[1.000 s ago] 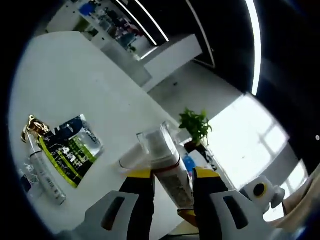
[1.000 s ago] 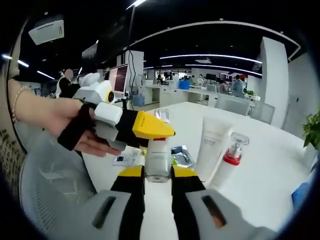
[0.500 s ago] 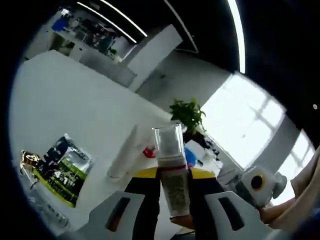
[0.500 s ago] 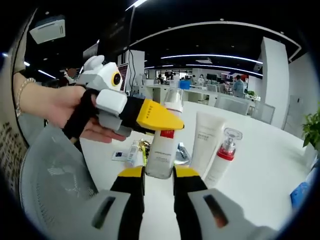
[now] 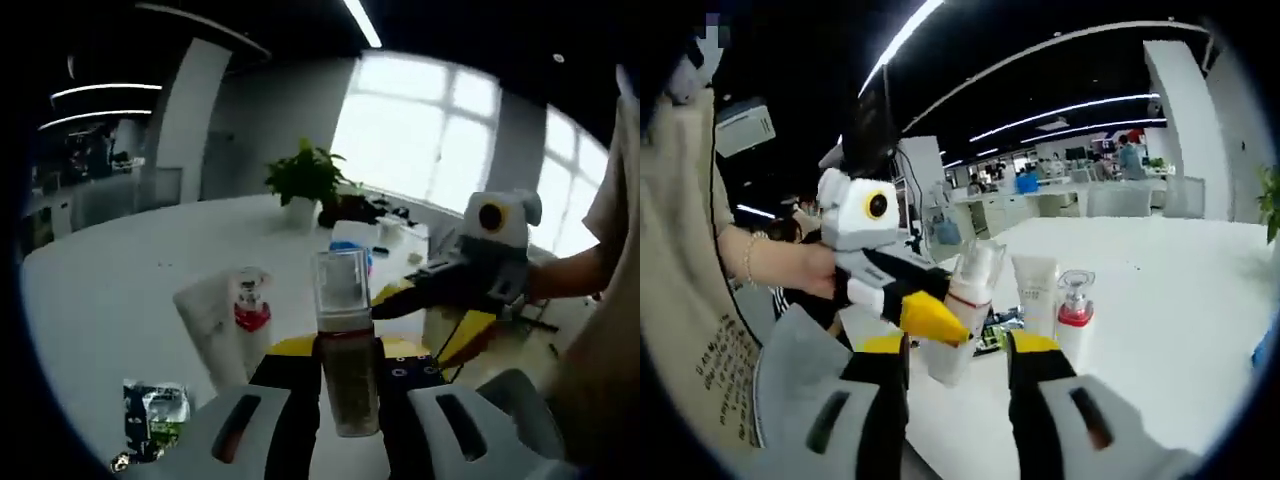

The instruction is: Arrange the skincare products in the storage area until every visible bottle or jar stands upright without overlapping.

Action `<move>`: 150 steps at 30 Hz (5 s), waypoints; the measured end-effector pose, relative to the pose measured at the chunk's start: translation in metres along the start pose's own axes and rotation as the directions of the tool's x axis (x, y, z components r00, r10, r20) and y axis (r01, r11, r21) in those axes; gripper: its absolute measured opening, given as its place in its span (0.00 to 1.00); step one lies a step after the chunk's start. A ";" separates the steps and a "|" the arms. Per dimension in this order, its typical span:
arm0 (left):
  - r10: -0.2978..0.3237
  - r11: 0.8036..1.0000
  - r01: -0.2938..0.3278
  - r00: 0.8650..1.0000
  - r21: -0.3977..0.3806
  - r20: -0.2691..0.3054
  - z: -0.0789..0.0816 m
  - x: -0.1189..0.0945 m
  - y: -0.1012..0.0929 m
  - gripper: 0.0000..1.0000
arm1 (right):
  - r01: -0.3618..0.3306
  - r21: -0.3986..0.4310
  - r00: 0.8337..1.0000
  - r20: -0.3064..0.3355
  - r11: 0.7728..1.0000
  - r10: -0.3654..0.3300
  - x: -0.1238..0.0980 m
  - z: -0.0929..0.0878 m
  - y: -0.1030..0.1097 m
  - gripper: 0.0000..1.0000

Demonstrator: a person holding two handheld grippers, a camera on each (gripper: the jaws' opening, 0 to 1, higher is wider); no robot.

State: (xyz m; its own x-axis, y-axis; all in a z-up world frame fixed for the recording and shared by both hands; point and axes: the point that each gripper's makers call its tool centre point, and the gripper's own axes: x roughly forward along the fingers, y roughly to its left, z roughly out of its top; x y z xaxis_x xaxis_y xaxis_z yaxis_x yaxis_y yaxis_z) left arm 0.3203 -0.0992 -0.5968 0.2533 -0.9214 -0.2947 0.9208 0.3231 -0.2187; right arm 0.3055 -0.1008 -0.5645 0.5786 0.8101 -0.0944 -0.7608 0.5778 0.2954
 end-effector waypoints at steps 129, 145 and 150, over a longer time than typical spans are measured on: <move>-0.023 0.965 0.098 0.957 0.244 -0.291 -0.088 0.083 0.071 0.26 | 0.284 -0.264 0.910 -0.229 0.922 -0.346 0.013 -0.092 -0.102 0.28; 0.003 0.973 0.070 0.949 0.221 -0.315 -0.089 0.056 0.064 0.40 | 0.265 -0.262 0.907 -0.259 0.928 -0.332 0.010 -0.098 -0.090 0.43; 0.026 0.981 0.037 0.948 0.190 -0.318 -0.093 0.041 0.061 0.47 | 0.254 -0.263 0.905 -0.275 0.931 -0.325 0.008 -0.102 -0.084 0.48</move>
State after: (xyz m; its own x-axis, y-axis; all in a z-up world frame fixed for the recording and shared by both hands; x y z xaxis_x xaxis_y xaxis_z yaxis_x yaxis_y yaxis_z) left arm 0.3595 -0.0970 -0.7086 0.1692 -0.7961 -0.5810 0.9692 0.2414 -0.0484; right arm 0.3441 -0.1330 -0.6871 0.6896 0.5728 -0.4432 -0.6387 0.7695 0.0008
